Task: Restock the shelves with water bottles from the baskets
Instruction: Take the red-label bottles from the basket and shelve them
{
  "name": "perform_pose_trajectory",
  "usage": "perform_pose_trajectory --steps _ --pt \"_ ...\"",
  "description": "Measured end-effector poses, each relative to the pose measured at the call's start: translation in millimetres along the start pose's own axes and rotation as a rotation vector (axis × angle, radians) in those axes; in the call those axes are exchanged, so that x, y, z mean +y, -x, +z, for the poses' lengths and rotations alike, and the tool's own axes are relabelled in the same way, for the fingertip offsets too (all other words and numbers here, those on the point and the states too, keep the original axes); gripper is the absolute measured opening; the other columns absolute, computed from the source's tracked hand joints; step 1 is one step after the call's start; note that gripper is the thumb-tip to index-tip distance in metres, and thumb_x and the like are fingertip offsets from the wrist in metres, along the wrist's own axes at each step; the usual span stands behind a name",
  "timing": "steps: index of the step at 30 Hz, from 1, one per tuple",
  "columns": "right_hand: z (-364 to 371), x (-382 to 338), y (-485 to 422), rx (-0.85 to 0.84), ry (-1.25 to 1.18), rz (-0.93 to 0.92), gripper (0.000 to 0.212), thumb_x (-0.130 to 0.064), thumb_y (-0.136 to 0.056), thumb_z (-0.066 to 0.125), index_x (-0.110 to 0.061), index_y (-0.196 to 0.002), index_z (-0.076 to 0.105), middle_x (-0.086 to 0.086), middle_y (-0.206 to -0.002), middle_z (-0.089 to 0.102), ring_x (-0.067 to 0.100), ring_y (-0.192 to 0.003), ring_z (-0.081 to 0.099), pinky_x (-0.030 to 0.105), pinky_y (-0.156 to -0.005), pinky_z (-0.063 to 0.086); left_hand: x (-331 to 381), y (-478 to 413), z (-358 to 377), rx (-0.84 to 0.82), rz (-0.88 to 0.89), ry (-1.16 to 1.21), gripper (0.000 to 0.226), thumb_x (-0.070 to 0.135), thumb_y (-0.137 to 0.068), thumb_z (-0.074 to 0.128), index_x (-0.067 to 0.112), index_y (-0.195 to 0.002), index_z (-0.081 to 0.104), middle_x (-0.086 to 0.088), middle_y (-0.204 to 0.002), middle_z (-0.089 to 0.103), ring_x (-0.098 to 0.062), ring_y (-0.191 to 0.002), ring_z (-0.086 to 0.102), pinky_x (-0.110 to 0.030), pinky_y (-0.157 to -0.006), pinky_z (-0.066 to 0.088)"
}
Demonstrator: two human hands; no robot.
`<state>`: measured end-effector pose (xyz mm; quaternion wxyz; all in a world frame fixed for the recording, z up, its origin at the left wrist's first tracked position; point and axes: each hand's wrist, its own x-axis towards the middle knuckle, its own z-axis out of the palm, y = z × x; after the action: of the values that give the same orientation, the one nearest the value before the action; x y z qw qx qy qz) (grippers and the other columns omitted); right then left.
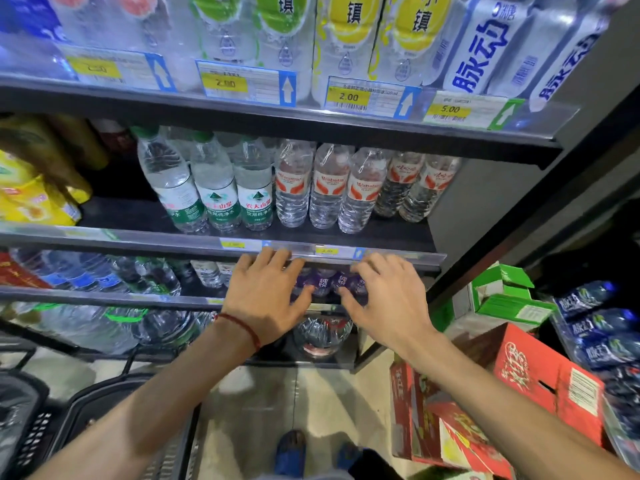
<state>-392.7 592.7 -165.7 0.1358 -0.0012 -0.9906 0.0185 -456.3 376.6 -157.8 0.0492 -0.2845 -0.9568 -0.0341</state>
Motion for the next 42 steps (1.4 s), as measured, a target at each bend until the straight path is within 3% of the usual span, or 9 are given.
perform_pose_trajectory --steps 8,13,16,21,28,34,42 --pt "-9.4 -50.7 63.3 -0.056 -0.039 -0.274 0.045 -0.057 -0.092 0.053 -0.018 -0.102 0.074 0.0 -0.101 0.067 0.027 -0.101 0.061 0.042 -0.095 0.045 7.9 104.3 13.0 0.078 -0.142 -0.034 0.057 0.06 -0.088 0.04 0.018 -0.113 0.069 -0.006 -0.11 0.064 -0.032 -0.102 0.058 -0.046 -0.08 0.048" --pt "6.0 -90.4 104.4 -0.047 -0.179 -0.473 0.037 -0.052 -0.088 0.065 -0.02 -0.103 0.075 -0.001 -0.1 0.07 0.027 -0.099 0.064 0.045 -0.093 0.05 18.8 207.6 16.7 0.074 -0.396 -0.064 0.052 0.06 -0.087 0.047 0.022 -0.116 0.068 -0.003 -0.111 0.064 -0.029 -0.102 0.057 -0.043 -0.08 0.045" --pt "12.3 -126.3 132.8 -0.088 -0.229 -0.573 0.041 -0.052 -0.085 0.063 -0.02 -0.108 0.074 -0.001 -0.101 0.071 0.028 -0.099 0.065 0.043 -0.089 0.048 31.0 282.9 15.8 0.058 -0.58 -0.06 0.038 0.058 -0.087 0.059 0.025 -0.102 0.066 0.0 -0.103 0.062 -0.028 -0.097 0.057 -0.042 -0.077 0.041" --pt "5.3 -205.6 195.9 -0.145 -0.385 -0.754 0.035 -0.043 -0.087 0.055 -0.019 -0.104 0.074 -0.002 -0.101 0.07 0.026 -0.099 0.065 0.042 -0.09 0.049 39.6 410.7 9.4 -0.059 -0.765 -0.081 0.047 0.063 -0.094 0.042 0.025 -0.109 0.064 0.0 -0.11 0.061 -0.027 -0.101 0.057 -0.044 -0.08 0.046" --pt "-2.6 -314.9 257.4 -0.239 -0.378 -0.988 0.036 -0.048 -0.088 0.053 -0.025 -0.105 0.074 -0.007 -0.101 0.071 0.02 -0.1 0.064 0.038 -0.091 0.049 30.2 531.0 13.1 0.002 -1.011 -0.045 0.045 0.06 -0.091 0.049 0.023 -0.111 0.065 0.001 -0.11 0.061 -0.027 -0.101 0.058 -0.043 -0.079 0.047" --pt "-1.9 -431.5 294.5 -0.249 -0.434 -0.949 0.027 -0.04 -0.086 0.065 -0.022 -0.103 0.075 -0.005 -0.1 0.072 0.024 -0.096 0.066 0.042 -0.085 0.054 -26.7 635.8 11.6 0.115 -1.127 0.001 0.046 0.059 -0.091 0.049 0.022 -0.11 0.068 0.0 -0.109 0.066 -0.028 -0.096 0.062 -0.042 -0.073 0.048" --pt "-12.5 -592.4 324.3 -0.239 -0.349 -0.866 0.037 -0.047 -0.091 0.056 -0.022 -0.11 0.075 -0.004 -0.107 0.074 0.024 -0.102 0.066 0.042 -0.09 0.052 -123.3 768.2 -19.7 0.115 -1.124 -0.034 0.049 0.059 -0.092 0.047 0.019 -0.112 0.069 -0.001 -0.113 0.067 -0.029 -0.101 0.064 -0.042 -0.075 0.052"
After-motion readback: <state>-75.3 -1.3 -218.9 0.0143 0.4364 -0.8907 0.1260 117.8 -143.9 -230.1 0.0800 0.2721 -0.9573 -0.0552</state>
